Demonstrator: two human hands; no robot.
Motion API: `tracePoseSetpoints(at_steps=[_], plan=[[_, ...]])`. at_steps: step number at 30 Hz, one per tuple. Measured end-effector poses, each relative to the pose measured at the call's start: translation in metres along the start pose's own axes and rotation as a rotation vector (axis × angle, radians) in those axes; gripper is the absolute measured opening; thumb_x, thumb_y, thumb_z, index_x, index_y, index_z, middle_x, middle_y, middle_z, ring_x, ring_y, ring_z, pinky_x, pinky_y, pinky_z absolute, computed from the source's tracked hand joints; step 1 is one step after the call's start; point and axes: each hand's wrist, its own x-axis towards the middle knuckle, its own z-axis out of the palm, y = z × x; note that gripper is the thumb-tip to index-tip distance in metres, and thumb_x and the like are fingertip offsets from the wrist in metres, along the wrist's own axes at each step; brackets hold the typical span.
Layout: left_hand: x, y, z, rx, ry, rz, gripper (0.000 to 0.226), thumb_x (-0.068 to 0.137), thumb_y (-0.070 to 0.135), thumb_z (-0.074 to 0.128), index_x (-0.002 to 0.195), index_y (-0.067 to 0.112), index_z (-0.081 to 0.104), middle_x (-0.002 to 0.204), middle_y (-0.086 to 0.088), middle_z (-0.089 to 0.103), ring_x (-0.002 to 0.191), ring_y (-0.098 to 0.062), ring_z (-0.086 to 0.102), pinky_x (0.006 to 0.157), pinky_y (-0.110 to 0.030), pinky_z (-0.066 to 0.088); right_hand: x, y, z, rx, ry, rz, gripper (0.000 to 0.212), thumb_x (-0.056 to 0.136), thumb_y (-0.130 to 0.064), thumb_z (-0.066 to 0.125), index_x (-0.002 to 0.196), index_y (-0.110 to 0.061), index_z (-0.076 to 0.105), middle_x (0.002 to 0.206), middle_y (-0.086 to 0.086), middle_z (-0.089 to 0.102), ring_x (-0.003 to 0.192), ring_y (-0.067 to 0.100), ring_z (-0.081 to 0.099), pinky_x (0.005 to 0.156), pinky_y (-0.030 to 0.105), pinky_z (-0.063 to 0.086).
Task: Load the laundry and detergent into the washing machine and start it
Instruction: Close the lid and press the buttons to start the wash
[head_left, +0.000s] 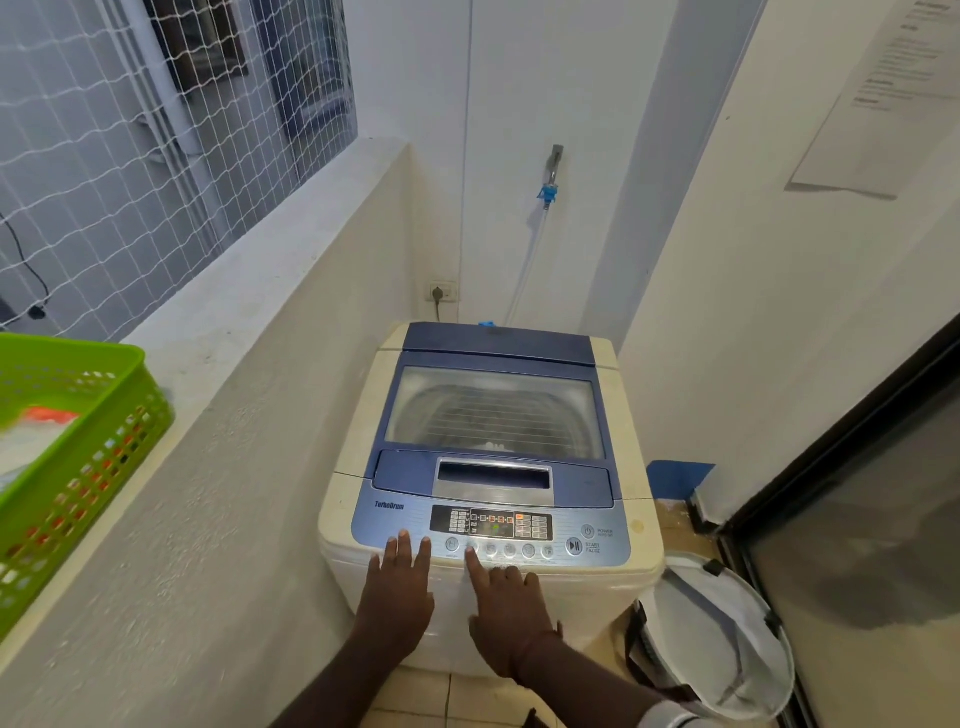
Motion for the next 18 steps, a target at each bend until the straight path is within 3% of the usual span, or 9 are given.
tracePoseSetpoints(at_steps=[4, 7, 9, 12, 16, 18], plan=[[-0.001, 0.001, 0.0, -0.006, -0.007, 0.005, 0.084, 0.035, 0.038, 0.093, 0.112, 0.011, 0.07, 0.114, -0.021, 0.067, 0.097, -0.04, 0.067, 0.073, -0.056, 0.053, 0.003, 0.001, 0.002, 0.001, -0.042, 0.012, 0.081, 0.093, -0.025, 0.042, 0.153, -0.025, -0.013, 0.125, 0.016, 0.059, 0.115, 0.035, 0.049, 0.102, 0.048, 0.031], [-0.001, 0.001, 0.002, -0.012, -0.016, 0.009, 0.085, 0.037, 0.036, 0.093, 0.114, 0.009, 0.069, 0.116, -0.023, 0.065, 0.1, -0.042, 0.066, 0.075, -0.058, 0.052, 0.005, -0.003, 0.003, 0.119, -0.096, 0.043, 0.089, 0.091, -0.022, 0.046, 0.15, -0.029, -0.022, 0.108, 0.014, 0.067, 0.093, 0.03, 0.061, 0.09, 0.042, 0.043], [-0.001, 0.002, 0.004, -0.012, -0.017, 0.012, 0.085, 0.038, 0.036, 0.093, 0.115, 0.009, 0.068, 0.117, -0.024, 0.065, 0.101, -0.043, 0.065, 0.076, -0.058, 0.051, 0.007, -0.008, 0.0, 0.243, -0.174, 0.095, 0.098, 0.088, -0.017, 0.05, 0.147, -0.031, -0.027, 0.102, 0.014, 0.069, 0.079, 0.026, 0.06, 0.08, 0.038, 0.049], [-0.001, 0.004, 0.005, -0.003, -0.016, 0.015, 0.086, 0.04, 0.035, 0.093, 0.117, 0.007, 0.066, 0.119, -0.026, 0.063, 0.104, -0.044, 0.063, 0.078, -0.058, 0.051, 0.014, -0.014, -0.01, 0.299, -0.269, 0.131, 0.104, 0.086, -0.01, 0.054, 0.146, -0.025, -0.029, 0.102, 0.014, 0.068, 0.075, 0.022, 0.057, 0.073, 0.036, 0.049], [-0.001, 0.005, 0.003, 0.004, -0.012, 0.02, 0.088, 0.04, 0.034, 0.093, 0.118, 0.006, 0.066, 0.121, -0.027, 0.061, 0.105, -0.045, 0.062, 0.079, -0.058, 0.05, 0.023, -0.016, -0.011, 0.321, -0.34, 0.133, 0.109, 0.085, -0.01, 0.055, 0.141, -0.027, -0.037, 0.102, 0.018, 0.069, 0.072, 0.024, 0.06, 0.072, 0.039, 0.053], [-0.002, 0.004, 0.003, 0.002, -0.003, 0.027, 0.088, 0.04, 0.033, 0.093, 0.119, 0.006, 0.064, 0.121, -0.027, 0.061, 0.105, -0.045, 0.062, 0.079, -0.059, 0.05, 0.021, -0.007, -0.005, 0.382, -0.386, 0.076, 0.115, 0.085, -0.016, 0.059, 0.136, -0.035, -0.043, 0.105, 0.02, 0.069, 0.078, 0.028, 0.064, 0.082, 0.042, 0.054]])
